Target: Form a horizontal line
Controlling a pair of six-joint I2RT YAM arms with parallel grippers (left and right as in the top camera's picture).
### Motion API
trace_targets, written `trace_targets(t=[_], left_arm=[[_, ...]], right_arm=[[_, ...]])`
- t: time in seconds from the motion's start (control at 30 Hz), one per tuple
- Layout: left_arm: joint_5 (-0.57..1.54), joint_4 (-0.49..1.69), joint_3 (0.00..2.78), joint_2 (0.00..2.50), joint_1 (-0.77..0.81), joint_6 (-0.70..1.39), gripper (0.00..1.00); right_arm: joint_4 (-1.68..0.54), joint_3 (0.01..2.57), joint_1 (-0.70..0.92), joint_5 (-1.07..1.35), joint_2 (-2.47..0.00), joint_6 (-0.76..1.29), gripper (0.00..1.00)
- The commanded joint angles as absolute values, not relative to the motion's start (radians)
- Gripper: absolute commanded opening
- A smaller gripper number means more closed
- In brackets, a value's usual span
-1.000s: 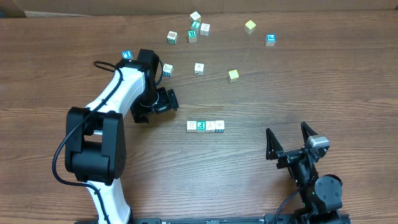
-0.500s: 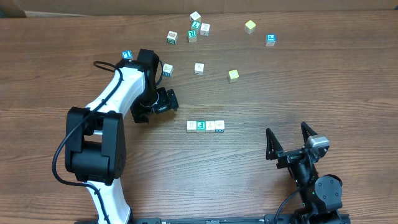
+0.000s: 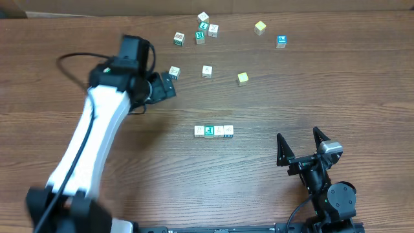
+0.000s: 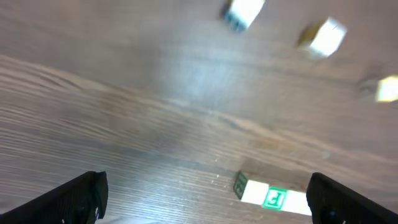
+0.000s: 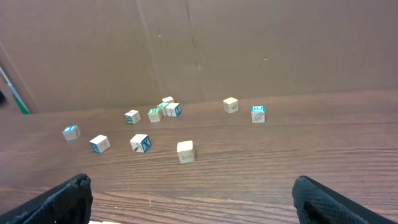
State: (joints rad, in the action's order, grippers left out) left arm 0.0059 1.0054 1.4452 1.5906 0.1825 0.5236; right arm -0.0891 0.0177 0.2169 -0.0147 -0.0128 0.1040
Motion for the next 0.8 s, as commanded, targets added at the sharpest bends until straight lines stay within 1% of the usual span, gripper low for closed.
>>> trace_targets(t=[0.0, 0.07, 0.13, 0.27, 0.4, 0.43, 0.63, 0.77], left_arm=[[-0.124, 0.947, 1.389, 1.471, 0.183, 0.489, 0.99], [-0.134, 0.831, 1.308, 1.412, 0.183, 0.437, 1.0], [-0.131, 0.67, 1.202, 1.354, 0.183, 0.374, 1.0], [-0.099, 0.285, 0.955, 1.251, 0.183, 0.27, 1.0], [-0.076, -0.036, 0.737, 1.171, 0.183, 0.243, 1.0], [-0.076, -0.137, 0.64, 1.133, 0.183, 0.244, 1.0], [-0.077, -0.347, 0.382, 1.039, 0.183, 0.244, 1.0], [-0.077, -0.448, 0.24, 0.979, 0.183, 0.271, 0.99]], right_arm=[[-0.083, 0.008, 0.221, -0.017, -0.003, 0.1, 1.0], [-0.083, 0.008, 0.221, -0.017, -0.003, 0.1, 1.0], [-0.083, 0.008, 0.221, -0.017, -0.003, 0.1, 1.0], [-0.083, 0.008, 0.221, -0.017, -0.003, 0.1, 1.0], [-0.083, 0.008, 0.221, -0.017, -0.003, 0.1, 1.0], [-0.083, 0.008, 0.221, -0.017, -0.003, 0.1, 1.0], [-0.083, 0.008, 0.221, -0.017, -0.003, 0.1, 1.0], [-0.083, 0.008, 0.221, -0.017, -0.003, 0.1, 1.0]])
